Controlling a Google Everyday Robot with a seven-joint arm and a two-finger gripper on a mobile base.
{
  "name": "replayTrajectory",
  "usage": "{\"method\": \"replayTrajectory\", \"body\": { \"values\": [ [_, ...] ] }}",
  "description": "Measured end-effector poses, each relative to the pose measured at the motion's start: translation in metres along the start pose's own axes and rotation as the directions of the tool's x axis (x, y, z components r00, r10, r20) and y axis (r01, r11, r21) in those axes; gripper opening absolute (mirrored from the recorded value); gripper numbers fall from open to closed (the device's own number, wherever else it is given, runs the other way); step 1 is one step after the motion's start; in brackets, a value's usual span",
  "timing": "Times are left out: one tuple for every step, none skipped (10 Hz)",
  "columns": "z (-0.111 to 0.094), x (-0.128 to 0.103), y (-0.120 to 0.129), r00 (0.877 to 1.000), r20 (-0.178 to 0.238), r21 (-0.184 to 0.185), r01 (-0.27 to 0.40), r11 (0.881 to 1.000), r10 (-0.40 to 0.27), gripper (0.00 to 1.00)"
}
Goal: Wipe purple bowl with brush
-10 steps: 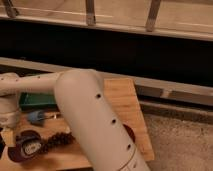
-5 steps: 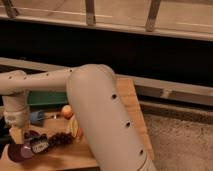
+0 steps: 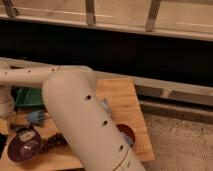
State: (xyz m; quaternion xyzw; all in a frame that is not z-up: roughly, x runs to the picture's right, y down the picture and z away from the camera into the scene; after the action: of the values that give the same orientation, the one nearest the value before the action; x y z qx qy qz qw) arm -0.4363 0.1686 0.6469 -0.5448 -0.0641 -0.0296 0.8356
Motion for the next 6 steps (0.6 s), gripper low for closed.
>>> {"method": "replayTrajectory", "body": {
  "values": [
    [0.009,-0.016,0.003,0.999,0.008,-0.028,0.046,0.999,-0.045,0.00],
    [0.016,-0.021,0.005,0.998,0.009,-0.052,0.062,0.997,-0.062,0.00],
    [0.021,-0.021,0.009,0.998,0.008,-0.077,0.066,0.995,-0.065,0.00],
    [0.027,-0.014,0.013,0.998,0.004,-0.099,0.062,0.993,-0.062,0.00],
    [0.031,-0.004,0.018,0.999,-0.002,-0.114,0.042,0.993,-0.042,0.00],
    [0.034,0.012,0.025,1.000,-0.006,-0.123,0.012,0.992,-0.013,0.00]
  ]
}}
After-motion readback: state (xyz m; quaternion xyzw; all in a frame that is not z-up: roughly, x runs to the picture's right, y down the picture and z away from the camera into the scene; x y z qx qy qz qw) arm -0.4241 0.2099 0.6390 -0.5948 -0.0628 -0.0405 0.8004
